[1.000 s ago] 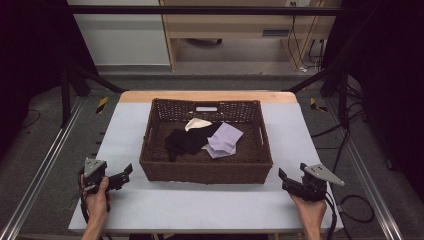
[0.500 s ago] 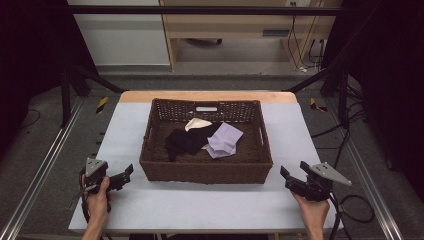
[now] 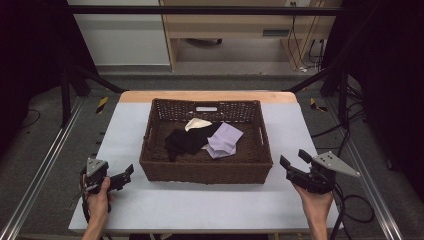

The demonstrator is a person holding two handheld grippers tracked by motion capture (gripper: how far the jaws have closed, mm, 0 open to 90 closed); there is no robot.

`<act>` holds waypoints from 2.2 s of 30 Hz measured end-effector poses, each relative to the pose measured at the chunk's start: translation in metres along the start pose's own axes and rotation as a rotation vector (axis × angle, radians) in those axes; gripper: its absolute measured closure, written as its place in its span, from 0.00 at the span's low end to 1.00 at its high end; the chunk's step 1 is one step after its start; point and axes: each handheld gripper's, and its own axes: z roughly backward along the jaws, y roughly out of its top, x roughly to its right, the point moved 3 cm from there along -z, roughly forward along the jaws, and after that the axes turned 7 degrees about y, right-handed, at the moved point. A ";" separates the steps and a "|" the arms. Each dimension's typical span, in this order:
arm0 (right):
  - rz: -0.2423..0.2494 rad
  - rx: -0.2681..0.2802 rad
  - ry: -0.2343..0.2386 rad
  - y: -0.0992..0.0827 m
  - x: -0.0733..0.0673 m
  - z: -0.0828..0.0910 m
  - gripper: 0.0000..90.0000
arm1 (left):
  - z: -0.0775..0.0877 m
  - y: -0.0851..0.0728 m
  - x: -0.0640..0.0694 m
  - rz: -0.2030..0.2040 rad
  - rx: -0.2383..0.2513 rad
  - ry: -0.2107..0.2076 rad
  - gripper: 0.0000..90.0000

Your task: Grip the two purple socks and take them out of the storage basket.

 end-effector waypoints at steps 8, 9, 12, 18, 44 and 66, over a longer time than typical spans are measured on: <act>0.021 0.003 0.035 0.027 -0.019 -0.017 0.34 | 0.000 0.000 0.000 0.000 0.000 -0.003 0.04; 0.025 0.006 0.044 0.032 -0.022 -0.020 0.35 | 0.000 0.000 0.000 0.000 -0.001 -0.004 0.04; 0.042 0.001 0.052 0.043 -0.029 -0.027 0.35 | 0.000 0.000 0.000 -0.002 -0.003 -0.003 0.04; 0.038 0.015 0.069 0.067 -0.043 -0.048 0.36 | 0.000 0.000 0.001 -0.007 -0.004 -0.001 0.04; 0.025 -0.069 0.061 0.094 -0.049 -0.160 0.37 | 0.000 0.000 0.000 -0.006 0.000 0.000 0.04; 0.035 -0.232 0.019 0.078 -0.047 -0.214 0.38 | 0.000 0.000 0.000 -0.003 -0.005 -0.002 0.05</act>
